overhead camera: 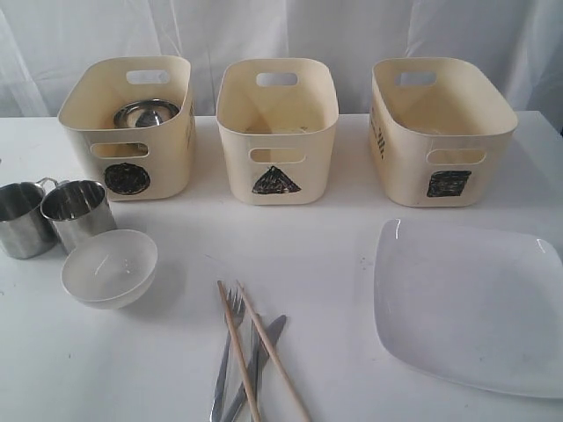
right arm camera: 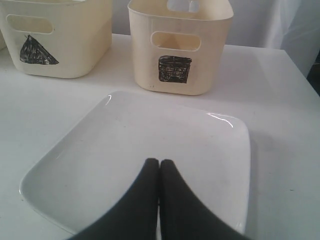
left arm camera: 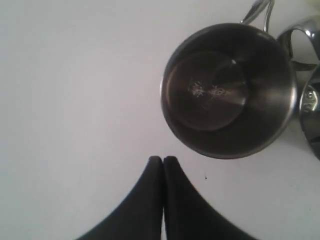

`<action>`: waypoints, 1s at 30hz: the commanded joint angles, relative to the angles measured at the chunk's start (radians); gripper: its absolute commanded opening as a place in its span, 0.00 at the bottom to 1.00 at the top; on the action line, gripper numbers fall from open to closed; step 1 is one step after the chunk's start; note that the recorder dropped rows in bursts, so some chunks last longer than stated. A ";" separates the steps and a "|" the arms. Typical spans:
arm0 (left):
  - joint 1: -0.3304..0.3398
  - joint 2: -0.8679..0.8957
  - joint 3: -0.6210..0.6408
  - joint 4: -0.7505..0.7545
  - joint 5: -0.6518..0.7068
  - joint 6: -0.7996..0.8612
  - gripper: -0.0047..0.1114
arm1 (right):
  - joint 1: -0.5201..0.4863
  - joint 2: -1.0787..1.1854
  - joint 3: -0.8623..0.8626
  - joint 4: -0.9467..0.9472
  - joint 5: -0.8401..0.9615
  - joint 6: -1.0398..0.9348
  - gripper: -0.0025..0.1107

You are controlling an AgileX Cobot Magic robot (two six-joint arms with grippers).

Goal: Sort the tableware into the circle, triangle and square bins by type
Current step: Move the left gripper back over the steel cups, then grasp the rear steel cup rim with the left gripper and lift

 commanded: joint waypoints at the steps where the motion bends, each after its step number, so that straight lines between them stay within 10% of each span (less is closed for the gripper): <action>1: 0.003 -0.010 0.065 -0.113 -0.088 0.075 0.04 | -0.006 -0.002 0.001 -0.006 -0.008 0.000 0.02; 10: 0.003 -0.010 0.083 -0.135 -0.099 0.231 0.09 | -0.006 -0.002 0.001 -0.006 -0.008 0.000 0.02; 20: 0.003 -0.010 0.083 -0.143 -0.087 0.286 0.68 | -0.006 -0.002 0.001 -0.006 -0.008 0.000 0.02; 30: 0.003 0.006 0.083 -0.152 -0.131 0.286 0.66 | -0.006 -0.002 0.001 -0.006 -0.008 0.023 0.02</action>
